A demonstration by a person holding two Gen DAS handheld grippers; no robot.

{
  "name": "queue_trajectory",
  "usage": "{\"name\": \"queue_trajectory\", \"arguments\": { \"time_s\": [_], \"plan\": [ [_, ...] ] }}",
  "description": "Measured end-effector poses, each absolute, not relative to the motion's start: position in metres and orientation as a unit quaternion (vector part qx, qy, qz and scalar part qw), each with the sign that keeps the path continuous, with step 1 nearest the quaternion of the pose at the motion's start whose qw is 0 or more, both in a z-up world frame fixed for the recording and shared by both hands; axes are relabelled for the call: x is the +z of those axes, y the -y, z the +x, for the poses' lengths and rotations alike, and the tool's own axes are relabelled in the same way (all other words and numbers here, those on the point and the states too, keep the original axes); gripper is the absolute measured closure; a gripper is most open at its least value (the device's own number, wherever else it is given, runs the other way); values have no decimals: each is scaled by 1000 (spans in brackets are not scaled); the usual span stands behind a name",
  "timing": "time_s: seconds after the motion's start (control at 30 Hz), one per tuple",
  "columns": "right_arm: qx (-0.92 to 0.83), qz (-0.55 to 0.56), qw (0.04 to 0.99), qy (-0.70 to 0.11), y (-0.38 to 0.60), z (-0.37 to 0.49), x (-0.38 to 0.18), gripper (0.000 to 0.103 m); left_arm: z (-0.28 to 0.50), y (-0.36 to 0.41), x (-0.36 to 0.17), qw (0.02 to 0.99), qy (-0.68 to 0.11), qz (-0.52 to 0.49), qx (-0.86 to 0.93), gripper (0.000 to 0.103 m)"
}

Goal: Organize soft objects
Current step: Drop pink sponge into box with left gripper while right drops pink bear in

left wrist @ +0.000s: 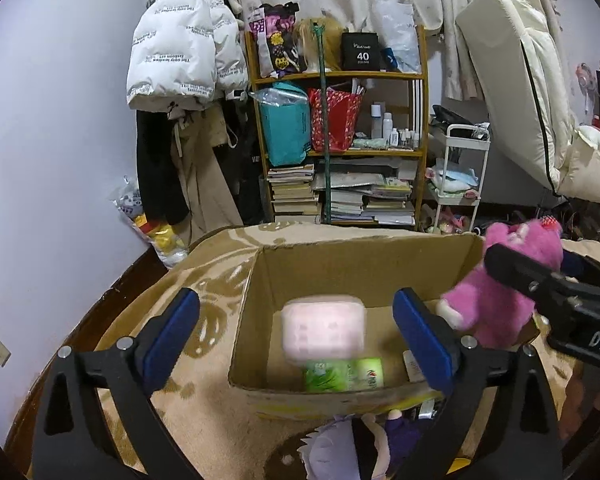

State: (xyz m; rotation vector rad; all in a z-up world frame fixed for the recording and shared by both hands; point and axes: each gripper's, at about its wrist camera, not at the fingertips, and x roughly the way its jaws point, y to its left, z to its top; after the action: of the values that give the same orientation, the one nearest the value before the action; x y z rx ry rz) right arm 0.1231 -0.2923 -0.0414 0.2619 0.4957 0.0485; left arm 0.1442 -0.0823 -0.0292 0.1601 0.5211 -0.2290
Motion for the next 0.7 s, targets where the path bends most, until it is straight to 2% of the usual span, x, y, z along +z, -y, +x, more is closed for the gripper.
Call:
{"name": "queue_trajectory", "arguments": {
  "time_s": [0.1, 0.7],
  "plan": [
    [18, 126, 963, -239, 293, 122, -40, 0, 148, 80, -31, 955, -266, 77, -109, 6],
    [-1, 106, 966, -235, 286, 99, -26, 0, 133, 55, -22, 953, -285, 73, -77, 6]
  ]
}}
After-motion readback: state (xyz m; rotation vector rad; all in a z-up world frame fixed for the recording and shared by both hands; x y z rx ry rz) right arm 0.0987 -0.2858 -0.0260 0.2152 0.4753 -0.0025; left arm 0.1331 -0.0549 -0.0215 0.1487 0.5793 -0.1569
